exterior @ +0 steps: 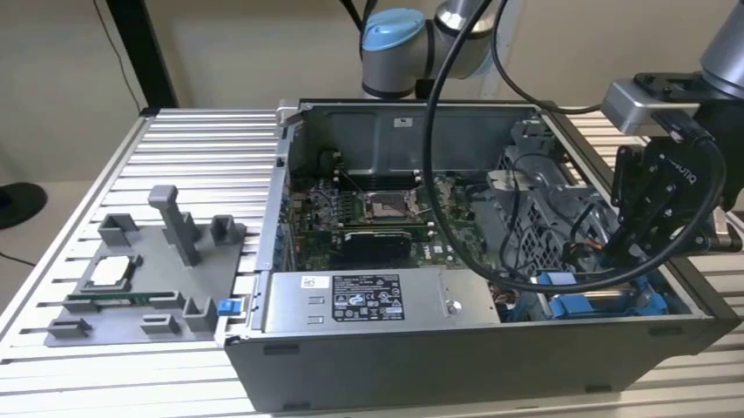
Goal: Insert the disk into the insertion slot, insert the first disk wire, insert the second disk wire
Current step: 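Insert the first disk wire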
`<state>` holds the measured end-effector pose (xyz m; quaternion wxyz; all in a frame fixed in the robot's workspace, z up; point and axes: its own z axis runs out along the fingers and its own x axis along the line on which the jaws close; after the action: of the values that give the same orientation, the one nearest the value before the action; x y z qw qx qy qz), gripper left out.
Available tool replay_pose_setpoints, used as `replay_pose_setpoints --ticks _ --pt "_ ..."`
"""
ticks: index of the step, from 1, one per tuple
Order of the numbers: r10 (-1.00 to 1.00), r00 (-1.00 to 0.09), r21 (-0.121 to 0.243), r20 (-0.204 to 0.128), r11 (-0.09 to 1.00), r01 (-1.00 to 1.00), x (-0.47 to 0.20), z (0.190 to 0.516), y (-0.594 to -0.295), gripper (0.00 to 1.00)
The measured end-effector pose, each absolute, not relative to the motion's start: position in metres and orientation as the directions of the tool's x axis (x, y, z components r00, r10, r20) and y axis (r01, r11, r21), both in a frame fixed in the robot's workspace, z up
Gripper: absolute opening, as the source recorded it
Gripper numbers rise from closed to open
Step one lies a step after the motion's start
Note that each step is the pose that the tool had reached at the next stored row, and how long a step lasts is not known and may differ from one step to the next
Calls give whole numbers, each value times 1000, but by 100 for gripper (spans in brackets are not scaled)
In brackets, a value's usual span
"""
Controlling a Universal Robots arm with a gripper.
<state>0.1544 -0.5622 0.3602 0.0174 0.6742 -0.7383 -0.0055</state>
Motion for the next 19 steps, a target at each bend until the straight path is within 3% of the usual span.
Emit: replay_pose_setpoints --ticks 11,19 --pt "-996 -90 27 29 91 -995 155 355 -562 0" --pt "-996 -85 -1 26 85 -996 156 351 -562 0"
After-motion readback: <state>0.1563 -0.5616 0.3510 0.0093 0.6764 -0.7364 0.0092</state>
